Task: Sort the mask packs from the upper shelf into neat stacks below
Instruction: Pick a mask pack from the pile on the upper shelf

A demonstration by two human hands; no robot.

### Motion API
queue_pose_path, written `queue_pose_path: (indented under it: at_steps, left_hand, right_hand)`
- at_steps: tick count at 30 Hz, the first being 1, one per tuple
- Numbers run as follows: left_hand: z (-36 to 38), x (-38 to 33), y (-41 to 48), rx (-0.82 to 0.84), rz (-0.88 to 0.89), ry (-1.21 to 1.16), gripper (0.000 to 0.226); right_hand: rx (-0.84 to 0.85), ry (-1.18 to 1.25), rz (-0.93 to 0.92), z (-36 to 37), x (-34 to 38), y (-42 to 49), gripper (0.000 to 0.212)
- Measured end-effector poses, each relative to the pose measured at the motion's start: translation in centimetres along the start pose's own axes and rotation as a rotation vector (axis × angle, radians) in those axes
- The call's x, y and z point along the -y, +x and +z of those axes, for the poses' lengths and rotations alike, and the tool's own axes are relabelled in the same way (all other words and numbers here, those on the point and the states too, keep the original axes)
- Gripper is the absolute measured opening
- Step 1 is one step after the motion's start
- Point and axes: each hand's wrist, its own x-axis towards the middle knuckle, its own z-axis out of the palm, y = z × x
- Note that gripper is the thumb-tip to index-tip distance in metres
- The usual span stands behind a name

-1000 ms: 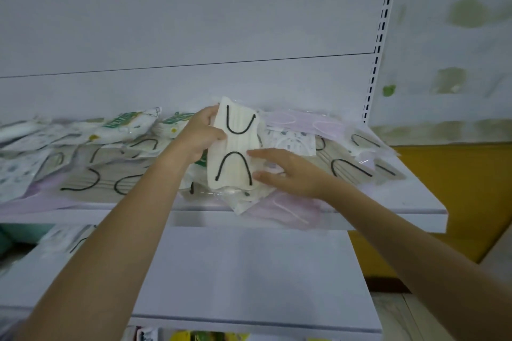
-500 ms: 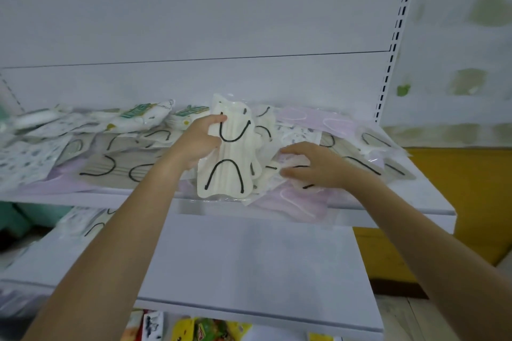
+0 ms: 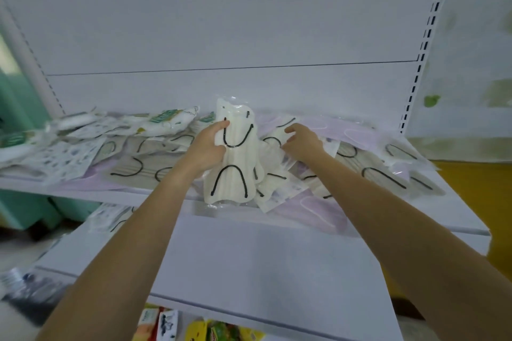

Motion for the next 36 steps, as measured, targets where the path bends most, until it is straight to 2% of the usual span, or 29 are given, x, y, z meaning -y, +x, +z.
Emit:
queue_pose_path:
  at_steps: [3,7,11,13,16,19,21,22,26,28,30,32,36]
  left_hand:
    - [0.4,-0.4,0.0,-0.068,0.007,-0.020,0.062]
    - [0.7,-0.8,0.6,-0.137,-0.018,-0.051,0.050]
    - [1.0,-1.4,1.1,-0.165,-0.027,-0.241,0.039]
    - [1.2,-1.9,1.2,-0.137,-0.079,-0.382,0.036]
    - [1.4,-2.5,1.9,-0.071,-0.151,-0.576,0.042]
    - [2.2,-3.1,1.9,-0.039,-0.110,-0.653,0.048]
    - [2.7,-3.0,1.9,-0.088,-0.033,-0.512,0.045]
    - [2.8,-2.9,1.9,-0.115,0.005,-0.437,0.051]
    - [2.9,-2.5,1.1,-0.118,0.068,-0.284,0.074]
    - [3.3,-2.2,0.3,-0.079,0.114,-0.209,0.074]
    - [3.9,-1.8,-0.5,-0.063,0.159,-0.150,0.067]
    - [4.4,-1.6,-1.3,-0.073,0.174,-0.126,0.060]
    - [4.8,-1.6,-2.2,-0.081,0.160,-0.082,0.056]
  right_hand:
    - [-0.081,0.145,-0.057,0.2,0.4,0.1,0.034]
    - [-0.354,0.232,-0.192,-1.8,0.7,0.5,0.034]
    - [-0.549,0.344,-0.306,-5.1,1.8,-1.3,0.041]
    - [-0.533,0.508,-0.297,-6.0,2.5,-2.3,0.043]
    - [-0.367,0.702,-0.278,-5.6,2.8,-3.8,0.041]
    - [-0.156,0.517,-0.214,-3.3,1.9,-5.1,0.037]
    - [-0.053,0.373,-0.210,-2.4,1.1,-5.5,0.033]
    - [-0.013,0.303,-0.209,-2.6,0.6,-5.7,0.033]
    - [0.136,-0.107,-0.229,-4.7,-2.2,-6.9,0.048]
    - [0.211,-0.337,-0.246,-4.8,-3.9,-7.4,0.056]
    - [0.217,-0.554,-0.253,-4.2,-5.2,-7.7,0.058]
    - [0.190,-0.630,-0.253,-3.7,-6.0,-7.8,0.054]
    - [0.202,-0.550,-0.263,-3.6,-6.1,-8.2,0.047]
